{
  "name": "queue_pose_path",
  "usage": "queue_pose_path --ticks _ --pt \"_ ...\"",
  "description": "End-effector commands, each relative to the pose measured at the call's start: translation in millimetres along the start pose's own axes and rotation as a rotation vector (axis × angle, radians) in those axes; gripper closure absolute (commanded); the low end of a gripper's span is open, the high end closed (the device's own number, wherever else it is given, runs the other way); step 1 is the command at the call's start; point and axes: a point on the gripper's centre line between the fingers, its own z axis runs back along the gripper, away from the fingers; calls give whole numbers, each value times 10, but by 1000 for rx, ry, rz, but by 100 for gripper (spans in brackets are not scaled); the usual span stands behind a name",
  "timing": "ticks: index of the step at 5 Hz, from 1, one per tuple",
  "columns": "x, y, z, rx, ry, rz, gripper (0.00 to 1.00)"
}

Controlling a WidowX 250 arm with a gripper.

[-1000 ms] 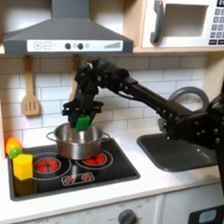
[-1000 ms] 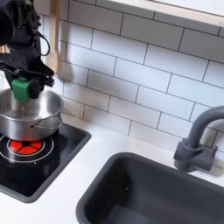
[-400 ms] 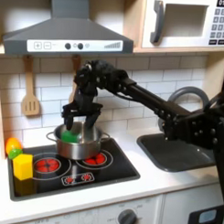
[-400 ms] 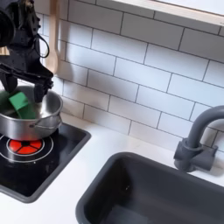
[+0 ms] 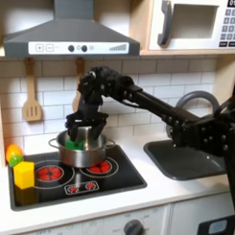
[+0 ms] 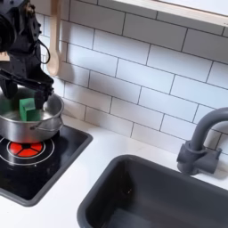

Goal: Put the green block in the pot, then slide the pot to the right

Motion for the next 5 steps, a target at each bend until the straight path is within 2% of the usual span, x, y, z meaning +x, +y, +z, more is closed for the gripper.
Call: queue_pose_path --ticks 1,2,3,5 --pt "-37 -156 -45 -21 24 -51 0" --pt "-92 -310 -74 -41 44 -81 0" --pt "-184 -370 -155 -52 71 -89 0" --pt "-249 -575 -132 -74 82 -136 0"
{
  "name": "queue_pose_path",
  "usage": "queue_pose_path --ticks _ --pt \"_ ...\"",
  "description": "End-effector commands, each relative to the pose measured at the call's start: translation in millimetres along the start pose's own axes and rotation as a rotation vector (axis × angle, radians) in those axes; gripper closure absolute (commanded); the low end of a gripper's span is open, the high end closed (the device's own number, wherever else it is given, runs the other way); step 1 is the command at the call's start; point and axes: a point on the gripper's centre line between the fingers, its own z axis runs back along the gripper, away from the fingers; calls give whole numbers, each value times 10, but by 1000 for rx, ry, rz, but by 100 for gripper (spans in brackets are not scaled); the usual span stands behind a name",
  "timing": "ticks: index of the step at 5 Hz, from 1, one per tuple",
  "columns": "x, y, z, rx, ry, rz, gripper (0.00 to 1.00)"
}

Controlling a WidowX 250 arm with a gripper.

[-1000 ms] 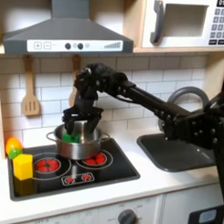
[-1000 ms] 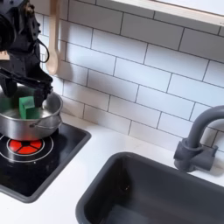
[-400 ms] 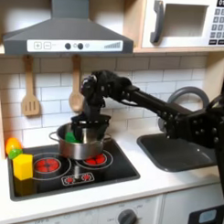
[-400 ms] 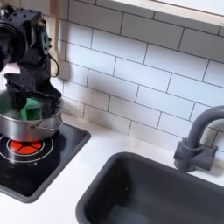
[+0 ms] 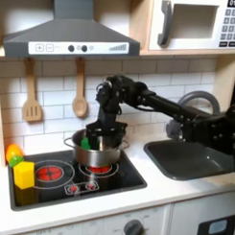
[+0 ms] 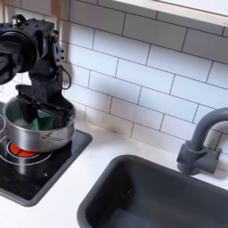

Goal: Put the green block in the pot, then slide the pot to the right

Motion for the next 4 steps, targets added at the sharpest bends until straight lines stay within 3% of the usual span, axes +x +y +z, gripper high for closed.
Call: queue_pose_path --ticks 1,4 --pt "-65 -116 41 -13 2 -29 0" --pt "-135 -305 96 -34 4 -75 0"
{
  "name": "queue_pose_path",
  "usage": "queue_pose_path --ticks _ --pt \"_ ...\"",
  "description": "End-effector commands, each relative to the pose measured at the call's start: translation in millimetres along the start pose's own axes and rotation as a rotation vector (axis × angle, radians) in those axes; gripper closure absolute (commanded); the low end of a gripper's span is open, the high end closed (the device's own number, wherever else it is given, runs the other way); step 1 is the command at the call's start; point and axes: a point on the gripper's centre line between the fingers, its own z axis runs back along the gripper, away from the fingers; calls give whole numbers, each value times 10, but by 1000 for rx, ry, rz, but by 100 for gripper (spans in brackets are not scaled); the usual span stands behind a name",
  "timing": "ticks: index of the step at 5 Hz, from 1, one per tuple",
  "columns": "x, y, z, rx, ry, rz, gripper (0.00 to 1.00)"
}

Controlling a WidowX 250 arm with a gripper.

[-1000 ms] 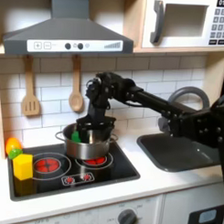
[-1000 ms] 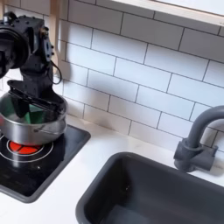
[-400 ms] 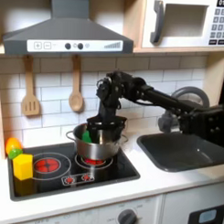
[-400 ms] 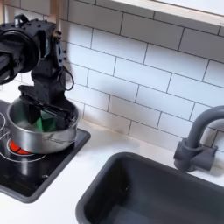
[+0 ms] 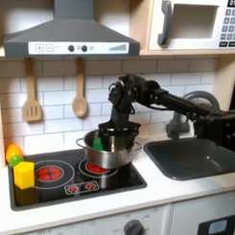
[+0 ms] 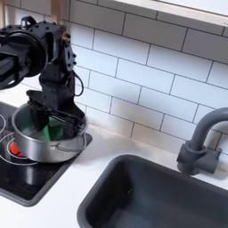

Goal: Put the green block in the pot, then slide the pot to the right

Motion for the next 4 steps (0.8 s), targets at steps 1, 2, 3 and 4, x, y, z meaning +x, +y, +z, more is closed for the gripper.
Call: queue_pose_path --ticks 1,2,3,4 --pt "-42 -49 12 -7 8 -12 0" --pt "-27 -51 20 -6 2 -14 0" --pt "-30 -54 14 -8 4 -14 0" --pt "-29 -56 20 -9 2 -13 0"
